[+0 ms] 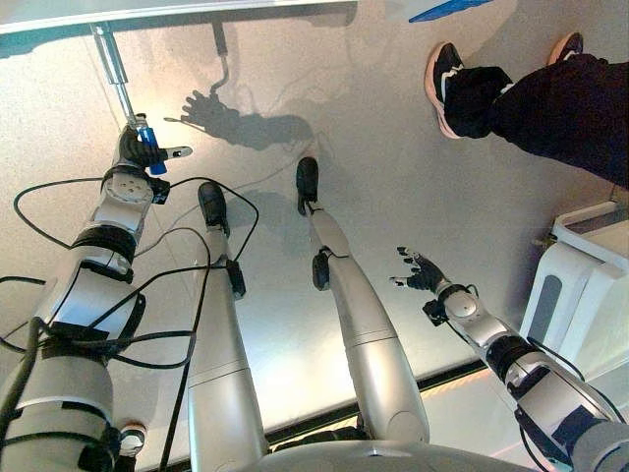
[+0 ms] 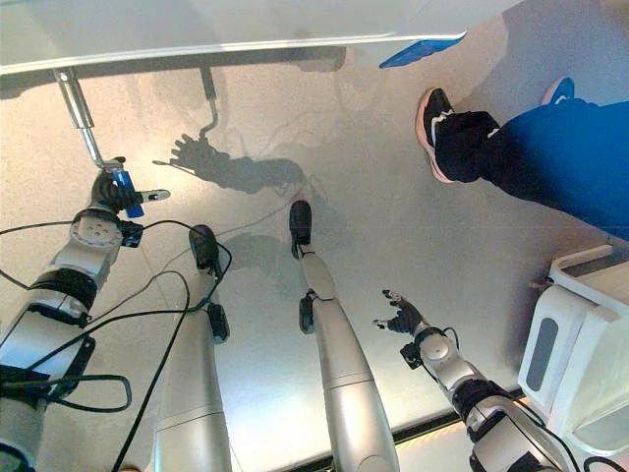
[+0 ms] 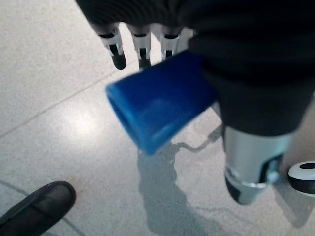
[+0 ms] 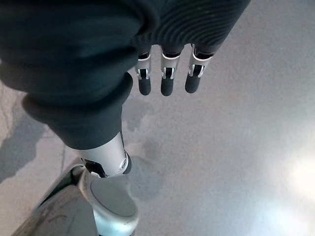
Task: Raise the hospital bed
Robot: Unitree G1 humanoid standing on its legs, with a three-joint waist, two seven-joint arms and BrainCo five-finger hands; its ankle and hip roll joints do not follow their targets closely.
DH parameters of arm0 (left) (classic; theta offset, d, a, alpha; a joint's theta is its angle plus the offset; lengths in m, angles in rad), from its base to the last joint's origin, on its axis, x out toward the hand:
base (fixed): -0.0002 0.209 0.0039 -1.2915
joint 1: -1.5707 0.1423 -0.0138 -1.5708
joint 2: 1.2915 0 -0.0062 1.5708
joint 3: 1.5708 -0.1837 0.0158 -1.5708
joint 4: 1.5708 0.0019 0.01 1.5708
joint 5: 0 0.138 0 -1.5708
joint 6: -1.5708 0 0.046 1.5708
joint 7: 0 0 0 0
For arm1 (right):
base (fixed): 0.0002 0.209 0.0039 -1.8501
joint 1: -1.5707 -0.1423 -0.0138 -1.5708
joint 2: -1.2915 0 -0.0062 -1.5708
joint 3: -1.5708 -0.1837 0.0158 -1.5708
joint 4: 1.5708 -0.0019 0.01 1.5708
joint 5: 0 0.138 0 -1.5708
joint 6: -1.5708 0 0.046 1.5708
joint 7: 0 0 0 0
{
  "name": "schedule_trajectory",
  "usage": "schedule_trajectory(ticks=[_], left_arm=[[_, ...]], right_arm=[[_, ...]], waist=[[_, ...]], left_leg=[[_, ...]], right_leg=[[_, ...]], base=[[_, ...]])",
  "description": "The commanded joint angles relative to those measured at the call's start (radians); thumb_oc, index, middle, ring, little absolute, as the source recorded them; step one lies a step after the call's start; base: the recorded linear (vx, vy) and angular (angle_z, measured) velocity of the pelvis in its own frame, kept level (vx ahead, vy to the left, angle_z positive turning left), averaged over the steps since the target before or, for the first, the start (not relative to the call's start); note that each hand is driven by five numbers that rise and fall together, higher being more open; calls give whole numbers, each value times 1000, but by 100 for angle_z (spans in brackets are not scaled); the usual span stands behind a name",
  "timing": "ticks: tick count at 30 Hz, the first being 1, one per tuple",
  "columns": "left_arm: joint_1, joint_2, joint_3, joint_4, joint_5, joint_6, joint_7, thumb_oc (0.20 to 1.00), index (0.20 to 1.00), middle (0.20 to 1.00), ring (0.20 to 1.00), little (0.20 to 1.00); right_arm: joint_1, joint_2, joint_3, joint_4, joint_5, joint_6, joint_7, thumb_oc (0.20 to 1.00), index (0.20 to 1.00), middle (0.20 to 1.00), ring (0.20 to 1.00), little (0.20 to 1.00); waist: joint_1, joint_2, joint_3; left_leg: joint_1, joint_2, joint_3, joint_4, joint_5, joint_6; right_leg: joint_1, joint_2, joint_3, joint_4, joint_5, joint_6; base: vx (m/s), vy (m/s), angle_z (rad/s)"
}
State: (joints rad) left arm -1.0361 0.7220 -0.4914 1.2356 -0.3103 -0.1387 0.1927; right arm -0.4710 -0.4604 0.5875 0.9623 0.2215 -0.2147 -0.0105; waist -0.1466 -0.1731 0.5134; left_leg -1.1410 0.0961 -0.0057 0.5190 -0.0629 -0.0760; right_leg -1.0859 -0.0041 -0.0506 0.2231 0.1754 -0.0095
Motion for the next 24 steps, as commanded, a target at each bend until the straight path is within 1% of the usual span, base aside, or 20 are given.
schedule_trajectory(ticks=[1,22,23,24], left_arm=[[87,-9,20,-11,-32,6,1,1000,1000,1000,1000,1000],[76,-25,7,22,-102,21,-48,1000,1000,1000,1000,1000],[75,-25,5,21,-102,22,-51,865,865,865,865,865],[73,-26,5,19,-107,21,-51,849,849,849,849,849]], right_arm=[[111,-40,20,17,21,9,3,1000,1000,1000,1000,1000],[101,-49,39,45,20,25,19,1000,1000,1000,1000,1000],[101,-51,40,46,21,27,19,1000,1000,1000,1000,1000],[101,-51,41,49,19,27,20,1000,1000,1000,1000,1000]], waist=[[12,14,-77],[9,15,-92],[9,14,-92],[10,14,-91]], left_leg=[[-1,-14,-17,-28,2,9],[-15,-21,-24,-28,8,12],[-15,-21,-25,-29,10,11],[-15,-21,-25,-31,11,10]], right_leg=[[-16,-36,6,75,-94,121],[-37,-38,-1,94,-95,119],[-38,-39,-2,95,-94,119],[-38,-39,-3,95,-94,118]], base=[[0,0,0],[0,0,0],[0,0,0],[0,0,0]])
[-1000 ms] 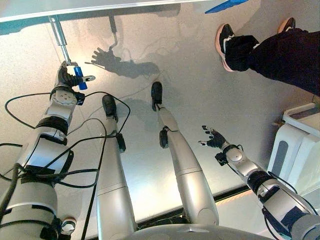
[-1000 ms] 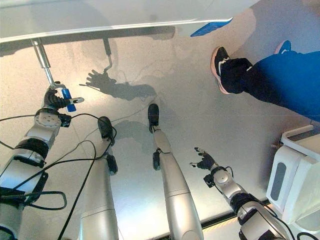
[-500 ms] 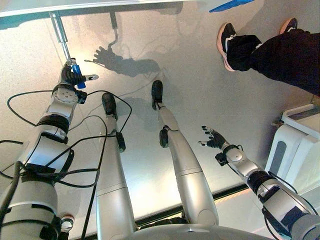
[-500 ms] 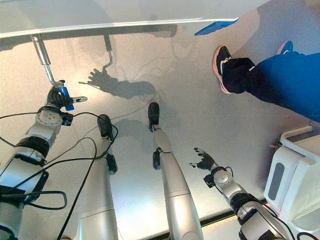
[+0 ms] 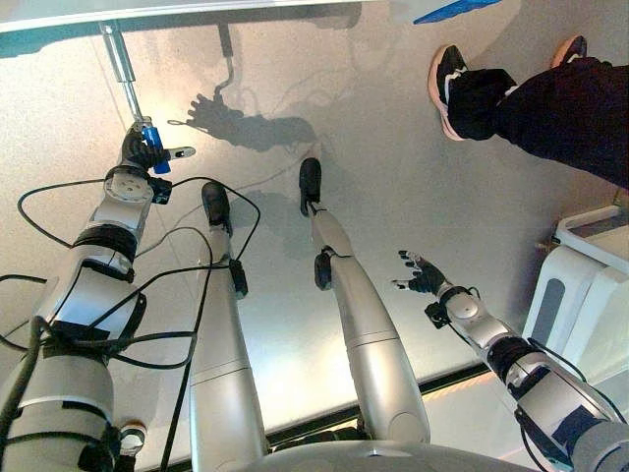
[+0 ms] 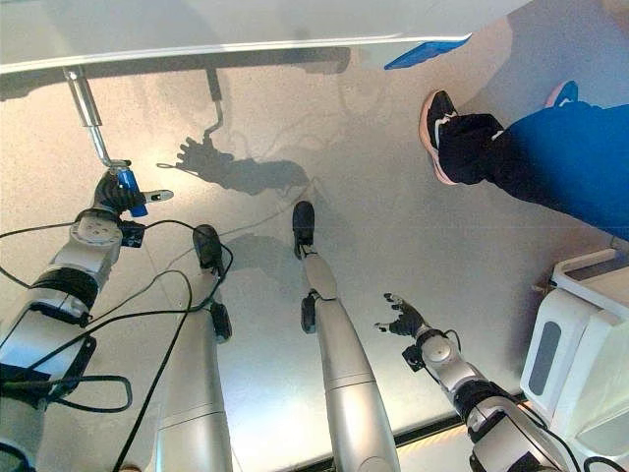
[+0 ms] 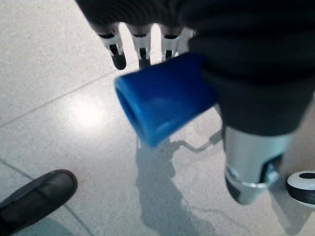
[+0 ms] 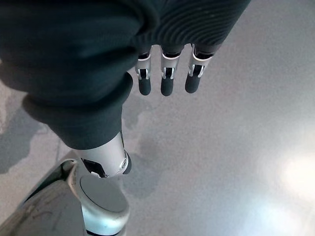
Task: Raise the hospital bed
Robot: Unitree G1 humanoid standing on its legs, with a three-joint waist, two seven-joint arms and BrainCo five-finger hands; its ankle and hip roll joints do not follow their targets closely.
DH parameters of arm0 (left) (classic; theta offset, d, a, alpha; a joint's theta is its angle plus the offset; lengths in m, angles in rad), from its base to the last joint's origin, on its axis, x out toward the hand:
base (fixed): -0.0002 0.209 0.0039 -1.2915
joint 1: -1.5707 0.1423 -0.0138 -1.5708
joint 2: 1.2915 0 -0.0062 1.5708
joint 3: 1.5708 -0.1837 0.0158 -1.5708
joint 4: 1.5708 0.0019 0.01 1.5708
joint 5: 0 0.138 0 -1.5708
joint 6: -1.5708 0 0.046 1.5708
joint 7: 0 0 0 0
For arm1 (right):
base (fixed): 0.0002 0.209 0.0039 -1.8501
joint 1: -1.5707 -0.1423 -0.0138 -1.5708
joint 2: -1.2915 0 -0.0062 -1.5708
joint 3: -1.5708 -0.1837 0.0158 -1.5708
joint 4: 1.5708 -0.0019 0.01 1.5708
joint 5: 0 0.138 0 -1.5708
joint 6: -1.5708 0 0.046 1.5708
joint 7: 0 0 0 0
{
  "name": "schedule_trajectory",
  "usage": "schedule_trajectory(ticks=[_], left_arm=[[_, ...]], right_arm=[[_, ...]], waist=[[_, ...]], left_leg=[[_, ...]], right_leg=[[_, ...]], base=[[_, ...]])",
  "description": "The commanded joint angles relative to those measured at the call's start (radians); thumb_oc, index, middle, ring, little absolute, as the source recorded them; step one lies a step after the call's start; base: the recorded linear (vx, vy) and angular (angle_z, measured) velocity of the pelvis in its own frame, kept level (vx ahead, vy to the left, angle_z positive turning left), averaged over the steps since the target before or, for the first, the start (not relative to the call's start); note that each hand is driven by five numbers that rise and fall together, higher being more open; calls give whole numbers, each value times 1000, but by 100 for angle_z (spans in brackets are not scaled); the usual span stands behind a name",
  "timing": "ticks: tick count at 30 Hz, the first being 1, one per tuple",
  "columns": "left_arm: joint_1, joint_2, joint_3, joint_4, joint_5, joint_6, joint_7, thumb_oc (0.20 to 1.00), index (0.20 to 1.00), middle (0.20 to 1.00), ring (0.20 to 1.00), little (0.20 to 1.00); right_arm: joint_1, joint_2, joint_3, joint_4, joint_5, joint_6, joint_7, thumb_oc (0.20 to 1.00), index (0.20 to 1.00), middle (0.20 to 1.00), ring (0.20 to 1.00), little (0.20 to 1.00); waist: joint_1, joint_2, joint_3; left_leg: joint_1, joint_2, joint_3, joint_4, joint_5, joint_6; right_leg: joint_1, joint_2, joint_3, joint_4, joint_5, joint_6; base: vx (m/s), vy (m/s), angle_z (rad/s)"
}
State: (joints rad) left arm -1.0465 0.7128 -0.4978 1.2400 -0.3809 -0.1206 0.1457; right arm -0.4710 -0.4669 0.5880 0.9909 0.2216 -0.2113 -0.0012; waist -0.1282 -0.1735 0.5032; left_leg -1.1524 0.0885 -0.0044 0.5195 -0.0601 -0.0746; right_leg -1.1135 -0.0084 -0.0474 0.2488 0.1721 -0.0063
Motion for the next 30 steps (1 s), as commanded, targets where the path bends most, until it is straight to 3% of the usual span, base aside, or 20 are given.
schedule_trajectory(ticks=[1,2,4,5,21,30], left_arm=[[83,-16,12,15,-37,2,-4,824,824,824,824,824],[83,-16,12,14,-41,2,-5,630,630,630,630,630],[81,-15,9,10,-41,3,-7,451,451,451,451,451],[78,-16,6,5,-45,0,-6,200,200,200,200,200],[58,-25,-34,-62,-62,-19,-13,200,200,200,200,200],[44,-29,-123,-236,-33,-50,-15,200,200,200,200,200]], right_arm=[[101,-45,40,21,19,24,11,1000,1000,1000,1000,1000],[102,-46,40,18,20,25,13,1000,1000,1000,1000,1000],[101,-47,41,18,20,25,13,1000,1000,1000,1000,1000],[101,-49,41,17,20,25,13,1000,1000,1000,1000,1000],[114,-56,50,1,8,25,19,1000,1000,1000,1000,1000],[139,-62,51,-11,-7,20,21,1000,1000,1000,1000,1000]], waist=[[-9,14,-81],[-9,13,-81],[-9,13,-80],[-8,13,-80],[-14,17,-83],[-16,26,-85]], left_leg=[[-3,-14,-26,-32,9,9],[-3,-13,-27,-35,9,9],[-3,-14,-27,-37,11,9],[-1,-15,-27,-42,14,8],[6,-15,-26,-52,22,7],[7,-19,-27,-54,24,7]], right_leg=[[-10,-35,-6,70,-91,115],[-9,-35,-6,69,-91,115],[-10,-35,-6,68,-89,115],[-10,-36,-8,66,-88,116],[-9,-36,-6,70,-88,114],[-12,-37,-4,78,-87,113]], base=[[0,0,0],[0,0,0],[0,0,0],[0,0,0],[0,0,0],[0,0,0]])
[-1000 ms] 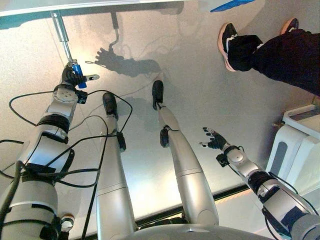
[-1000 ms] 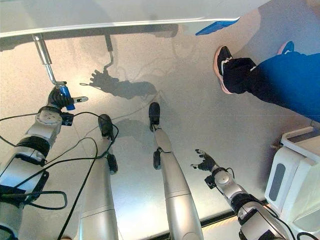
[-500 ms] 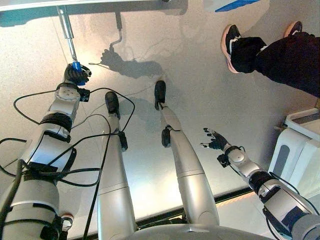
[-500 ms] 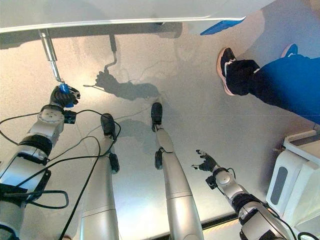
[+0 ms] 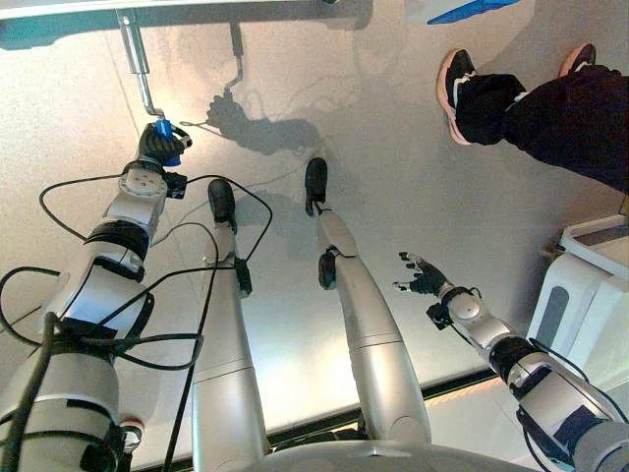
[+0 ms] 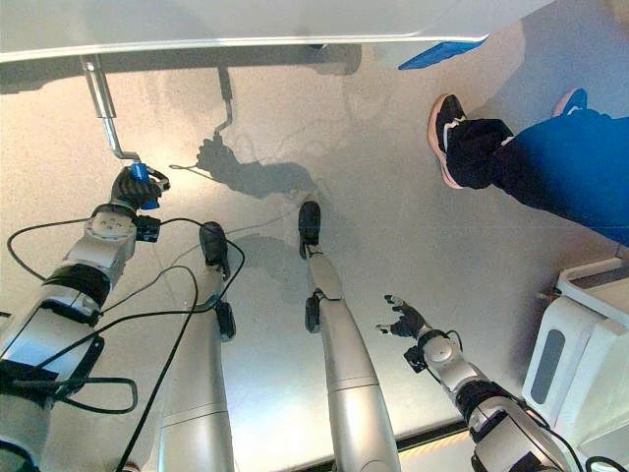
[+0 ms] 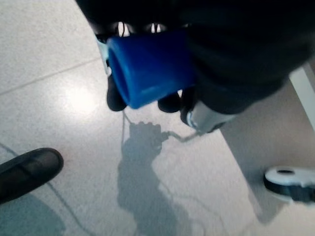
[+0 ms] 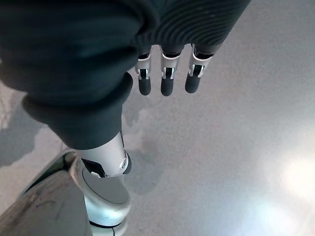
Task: Raise the hospital bed
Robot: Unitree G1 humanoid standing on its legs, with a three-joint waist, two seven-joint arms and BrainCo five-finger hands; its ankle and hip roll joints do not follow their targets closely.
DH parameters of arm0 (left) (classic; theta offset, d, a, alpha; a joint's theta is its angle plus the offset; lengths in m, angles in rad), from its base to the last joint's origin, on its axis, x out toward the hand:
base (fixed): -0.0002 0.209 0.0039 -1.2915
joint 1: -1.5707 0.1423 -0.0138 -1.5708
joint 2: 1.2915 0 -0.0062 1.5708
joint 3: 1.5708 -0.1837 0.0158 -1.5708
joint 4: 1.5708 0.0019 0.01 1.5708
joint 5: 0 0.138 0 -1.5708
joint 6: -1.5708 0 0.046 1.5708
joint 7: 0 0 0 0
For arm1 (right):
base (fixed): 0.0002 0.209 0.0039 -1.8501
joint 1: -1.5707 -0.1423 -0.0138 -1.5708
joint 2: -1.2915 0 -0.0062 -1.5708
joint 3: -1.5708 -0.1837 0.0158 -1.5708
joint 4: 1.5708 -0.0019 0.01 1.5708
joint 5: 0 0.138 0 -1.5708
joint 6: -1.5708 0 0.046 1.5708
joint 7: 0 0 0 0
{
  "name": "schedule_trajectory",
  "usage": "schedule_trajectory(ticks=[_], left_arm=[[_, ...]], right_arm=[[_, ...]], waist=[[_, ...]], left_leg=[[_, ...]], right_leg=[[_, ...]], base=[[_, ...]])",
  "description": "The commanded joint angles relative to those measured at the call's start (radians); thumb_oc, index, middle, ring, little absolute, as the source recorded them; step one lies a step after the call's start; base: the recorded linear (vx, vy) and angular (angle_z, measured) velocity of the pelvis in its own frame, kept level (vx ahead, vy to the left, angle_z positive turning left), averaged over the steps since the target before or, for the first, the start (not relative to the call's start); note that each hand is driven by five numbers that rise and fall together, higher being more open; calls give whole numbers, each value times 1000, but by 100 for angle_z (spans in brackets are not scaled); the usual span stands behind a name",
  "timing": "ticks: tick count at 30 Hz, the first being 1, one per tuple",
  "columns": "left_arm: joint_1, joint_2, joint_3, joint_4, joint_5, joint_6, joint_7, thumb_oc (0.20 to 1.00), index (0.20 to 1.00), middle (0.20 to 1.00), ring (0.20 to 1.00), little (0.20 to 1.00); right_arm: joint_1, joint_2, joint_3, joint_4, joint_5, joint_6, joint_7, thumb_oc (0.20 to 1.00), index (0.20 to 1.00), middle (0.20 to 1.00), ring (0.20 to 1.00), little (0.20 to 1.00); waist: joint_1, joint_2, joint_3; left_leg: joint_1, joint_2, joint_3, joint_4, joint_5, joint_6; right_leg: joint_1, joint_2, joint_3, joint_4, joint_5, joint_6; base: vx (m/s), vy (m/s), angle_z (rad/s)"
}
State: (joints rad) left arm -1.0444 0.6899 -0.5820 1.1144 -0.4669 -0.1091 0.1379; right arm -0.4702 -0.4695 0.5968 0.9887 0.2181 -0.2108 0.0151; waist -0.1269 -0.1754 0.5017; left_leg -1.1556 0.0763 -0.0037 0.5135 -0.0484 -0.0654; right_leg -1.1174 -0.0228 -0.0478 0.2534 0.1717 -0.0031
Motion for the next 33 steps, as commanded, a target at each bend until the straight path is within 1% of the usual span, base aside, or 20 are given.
schedule_trajectory(ticks=[1,2,4,6,8,10,12,14,15,16,17,18,19,22,23,26,27,28,31,33], left_arm=[[42,-3,-65,-184,53,-71,-3,200,200,200,200,200],[42,-3,-65,-185,54,-71,-3,200,200,200,200,200],[45,7,-116,-317,33,-89,-15,200,200,200,200,200],[46,7,-116,-318,33,-89,-15,200,200,200,200,200],[54,47,-179,-512,-28,-116,-36,200,200,200,200,200],[56,60,-192,-557,-41,-121,-43,200,200,200,200,200],[53,120,-252,-722,-100,-140,-83,200,200,200,200,200],[47,161,-285,-813,-152,-152,-108,200,200,200,200,200],[47,162,-285,-814,-152,-152,-108,200,200,200,200,200],[51,208,-308,-914,-189,-165,-126,200,200,200,200,200],[56,229,-314,-954,-203,-167,-132,200,200,200,200,200],[57,230,-313,-956,-203,-166,-132,200,200,200,200,200],[62,278,-327,-1039,-233,-177,-160,200,200,200,200,200],[103,353,-320,-1153,-304,-191,-197,200,200,200,200,200],[105,354,-319,-1154,-304,-190,-197,200,200,200,200,200],[170,451,-285,-1278,-376,-206,-235,200,200,200,200,200],[171,451,-284,-1278,-376,-206,-235,200,200,200,200,200],[225,497,-248,-1322,-411,-214,-256,200,200,200,200,200],[313,570,-189,-1368,-452,-216,-295,200,200,200,200,200],[357,587,-154,-1375,-461,-219,-303,200,200,200,200,200]], right_arm=[[147,-61,40,-10,-11,19,4,1000,1000,1000,1000,1000],[147,-61,40,-10,-12,19,4,1000,1000,1000,1000,1000],[164,-69,31,-22,-20,18,3,1000,1000,1000,1000,1000],[164,-69,31,-23,-20,18,3,1000,1000,1000,1000,1000],[184,-82,23,-31,-30,18,3,1000,1000,1000,1000,1000],[191,-83,18,-30,-34,17,1,1000,1000,1000,1000,1000],[212,-96,11,-33,-42,17,2,1000,1000,1000,1000,1000],[227,-99,10,-24,-48,15,2,1000,1000,1000,1000,1000],[226,-98,10,-24,-48,15,2,1000,1000,1000,1000,1000],[240,-102,4,-17,-55,12,3,1000,1000,1000,1000,1000],[246,-101,3,-14,-59,11,3,1000,1000,1000,1000,1000],[246,-101,3,-14,-59,11,2,1000,1000,1000,1000,1000],[256,-104,0,-10,-62,7,5,1000,1000,1000,1000,1000],[277,-106,-6,-16,-65,-2,12,1000,1000,1000,1000,1000],[277,-106,-5,-16,-65,-2,12,1000,1000,1000,1000,1000],[300,-111,-16,-18,-78,-13,14,1000,1000,1000,1000,1000],[300,-111,-16,-18,-78,-13,14,1000,1000,1000,1000,1000],[308,-107,-26,-5,-85,-19,14,1000,1000,1000,1000,1000],[326,-111,-36,-7,-94,-27,21,1000,1000,1000,1000,1000],[330,-112,-35,-3,-96,-29,23,1000,1000,1000,1000,1000]], waist=[[-16,30,-84],[-16,30,-84],[-15,37,-84],[-15,37,-84],[-9,50,-84],[-7,54,-85],[-4,66,-86],[0,74,-88],[0,74,-88],[6,84,-90],[9,88,-91],[8,88,-91],[14,98,-94],[22,109,-97],[22,109,-97],[33,123,-101],[33,123,-101],[43,129,-100],[51,134,-100],[52,134,-99]], left_leg=[[9,-9,-28,-48,14,-2],[9,-9,-28,-48,14,-2],[10,-11,-28,-52,16,0],[10,-11,-28,-52,16,0],[15,-13,-25,-60,19,1],[17,-14,-25,-63,20,1],[19,-15,-25,-64,22,2],[18,-17,-23,-64,22,3],[18,-17,-23,-64,22,3],[18,-20,-21,-68,24,3],[20,-21,-22,-69,25,3],[20,-21,-22,-69,25,3],[25,-23,-19,-72,24,3],[28,-26,-18,-69,23,4],[28,-26,-18,-69,23,4],[27,-29,-19,-68,24,4],[27,-29,-19,-68,24,4],[28,-30,-19,-72,27,5],[26,-31,-18,-71,30,5],[25,-32,-18,-68,30,4]], right_leg=[[-10,-23,-5,76,-87,110],[-10,-23,-5,76,-87,110],[-10,-24,-5,77,-86,110],[-10,-24,-5,77,-86,110],[-9,-27,-4,79,-88,111],[-10,-28,-4,79,-89,111],[-12,-30,-6,84,-89,112],[-14,-31,-6,88,-89,111],[-14,-31,-6,88,-89,111],[-15,-32,-4,89,-90,111],[-15,-31,-3,89,-90,112],[-15,-31,-3,89,-90,112],[-13,-32,-2,90,-92,112],[-13,-32,1,96,-96,113],[-13,-32,1,96,-96,113],[-14,-35,3,98,-97,113],[-14,-35,3,98,-97,113],[-13,-37,2,98,-96,114],[-12,-38,0,99,-97,115],[-13,-38,0,100,-97,115]], base=[[0,0,0],[0,0,0],[-3,-10,4],[-1,-4,4],[0,0,0],[0,0,0],[0,0,0],[0,0,0],[0,0,0],[0,0,0],[0,0,0],[0,0,0],[0,0,0],[3,2,1],[0,0,0],[0,0,0],[1,-3,3],[-8,3,4],[-5,-2,4],[-1,-7,4]])
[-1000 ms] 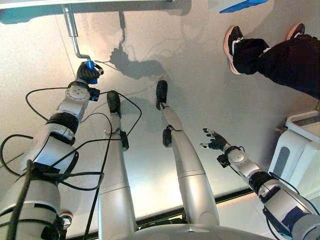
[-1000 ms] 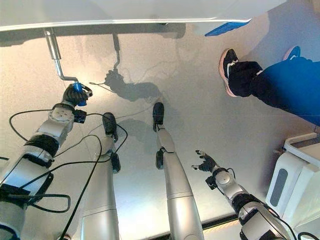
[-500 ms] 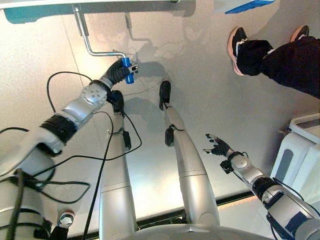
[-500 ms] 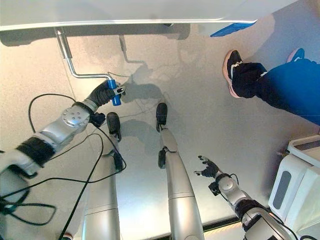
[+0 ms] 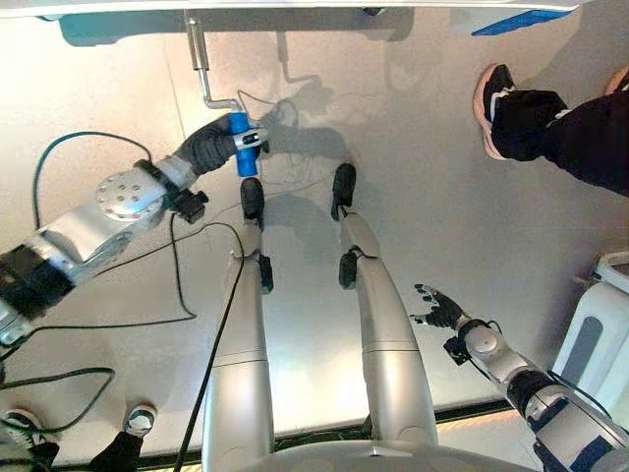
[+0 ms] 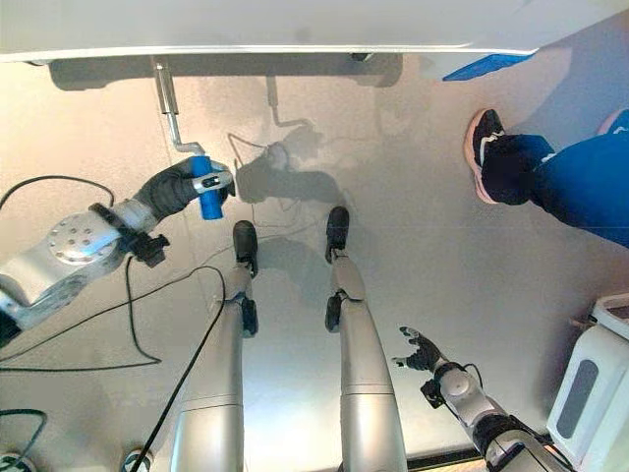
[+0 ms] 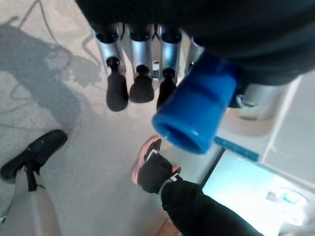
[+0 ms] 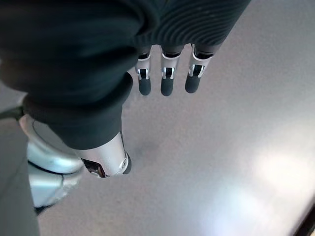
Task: Raise the hospital bed
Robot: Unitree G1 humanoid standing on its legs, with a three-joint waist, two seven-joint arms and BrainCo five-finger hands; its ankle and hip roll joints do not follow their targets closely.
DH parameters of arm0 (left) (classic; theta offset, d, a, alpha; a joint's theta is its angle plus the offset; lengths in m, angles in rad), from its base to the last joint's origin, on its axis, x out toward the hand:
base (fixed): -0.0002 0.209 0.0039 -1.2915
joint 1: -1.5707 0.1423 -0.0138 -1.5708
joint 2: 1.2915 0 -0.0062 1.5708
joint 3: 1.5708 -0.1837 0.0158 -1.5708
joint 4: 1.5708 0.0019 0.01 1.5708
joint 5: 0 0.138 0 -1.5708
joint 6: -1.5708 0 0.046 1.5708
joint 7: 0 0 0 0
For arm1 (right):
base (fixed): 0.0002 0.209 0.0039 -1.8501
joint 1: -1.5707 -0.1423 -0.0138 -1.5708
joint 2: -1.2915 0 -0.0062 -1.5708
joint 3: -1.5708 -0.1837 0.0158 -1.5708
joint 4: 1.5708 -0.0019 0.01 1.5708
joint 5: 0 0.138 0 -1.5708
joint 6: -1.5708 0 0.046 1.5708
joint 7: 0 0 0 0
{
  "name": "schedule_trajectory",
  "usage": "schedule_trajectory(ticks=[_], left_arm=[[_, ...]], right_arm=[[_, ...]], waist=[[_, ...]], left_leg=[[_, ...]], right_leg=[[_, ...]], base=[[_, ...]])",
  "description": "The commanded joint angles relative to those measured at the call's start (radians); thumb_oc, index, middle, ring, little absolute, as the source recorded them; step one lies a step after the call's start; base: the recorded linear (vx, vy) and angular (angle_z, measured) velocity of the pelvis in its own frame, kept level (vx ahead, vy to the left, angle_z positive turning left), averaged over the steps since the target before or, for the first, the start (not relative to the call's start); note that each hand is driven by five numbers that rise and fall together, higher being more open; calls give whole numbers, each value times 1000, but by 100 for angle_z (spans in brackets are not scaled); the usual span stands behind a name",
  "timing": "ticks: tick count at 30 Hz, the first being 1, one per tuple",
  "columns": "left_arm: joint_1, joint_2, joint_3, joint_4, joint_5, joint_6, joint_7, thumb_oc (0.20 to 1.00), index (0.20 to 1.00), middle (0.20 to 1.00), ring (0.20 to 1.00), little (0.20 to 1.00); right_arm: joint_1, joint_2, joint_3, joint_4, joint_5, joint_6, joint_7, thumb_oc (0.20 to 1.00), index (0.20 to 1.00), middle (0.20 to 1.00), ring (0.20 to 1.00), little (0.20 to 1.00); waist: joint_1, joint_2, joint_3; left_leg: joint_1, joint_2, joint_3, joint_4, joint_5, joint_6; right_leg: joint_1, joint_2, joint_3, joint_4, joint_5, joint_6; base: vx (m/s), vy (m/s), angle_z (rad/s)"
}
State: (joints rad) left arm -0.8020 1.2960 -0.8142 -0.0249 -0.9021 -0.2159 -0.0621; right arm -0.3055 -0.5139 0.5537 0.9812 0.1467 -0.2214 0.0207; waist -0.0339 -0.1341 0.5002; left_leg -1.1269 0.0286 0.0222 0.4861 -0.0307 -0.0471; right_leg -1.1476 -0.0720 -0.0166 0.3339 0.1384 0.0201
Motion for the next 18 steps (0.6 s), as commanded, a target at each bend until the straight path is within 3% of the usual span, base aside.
schedule_trajectory(ticks=[1,2,7,12,18], left_arm=[[116,-19,79,-236,-25,-112,-103,200,200,200,200,200],[218,30,144,-243,-47,-112,-126,200,200,200,200,200],[384,61,285,-198,-39,-125,-121,200,200,200,200,200],[561,32,446,-111,-5,-132,-85,200,200,200,200,200],[623,-36,524,11,56,-131,6,200,200,200,200,200]], right_arm=[[165,-68,9,5,-24,-19,17,1000,1000,1000,1000,1000],[179,-68,-3,12,-29,-24,25,1000,1000,1000,1000,1000],[196,-76,-9,14,-27,-33,38,1000,1000,1000,1000,1000],[206,-89,-14,-11,-19,-45,43,1000,1000,1000,1000,1000],[204,-98,-23,-21,-15,-45,31,1000,1000,1000,1000,1000]], waist=[[-42,93,-98],[-26,94,-93],[-16,97,-86],[-5,98,-77],[5,93,-70]], left_leg=[[-4,16,-43,-41,12,-14],[-4,14,-44,-39,14,-14],[4,11,-45,-44,19,-14],[6,6,-51,-42,23,-13],[11,1,-52,-45,28,-10]], right_leg=[[18,11,-31,20,-63,92],[19,8,-34,24,-63,92],[27,2,-39,27,-64,94],[34,-4,-46,32,-66,95],[41,-10,-51,34,-68,96]], base=[[0,0,0],[0,0,0],[1,10,5],[-2,6,2],[0,0,0]])
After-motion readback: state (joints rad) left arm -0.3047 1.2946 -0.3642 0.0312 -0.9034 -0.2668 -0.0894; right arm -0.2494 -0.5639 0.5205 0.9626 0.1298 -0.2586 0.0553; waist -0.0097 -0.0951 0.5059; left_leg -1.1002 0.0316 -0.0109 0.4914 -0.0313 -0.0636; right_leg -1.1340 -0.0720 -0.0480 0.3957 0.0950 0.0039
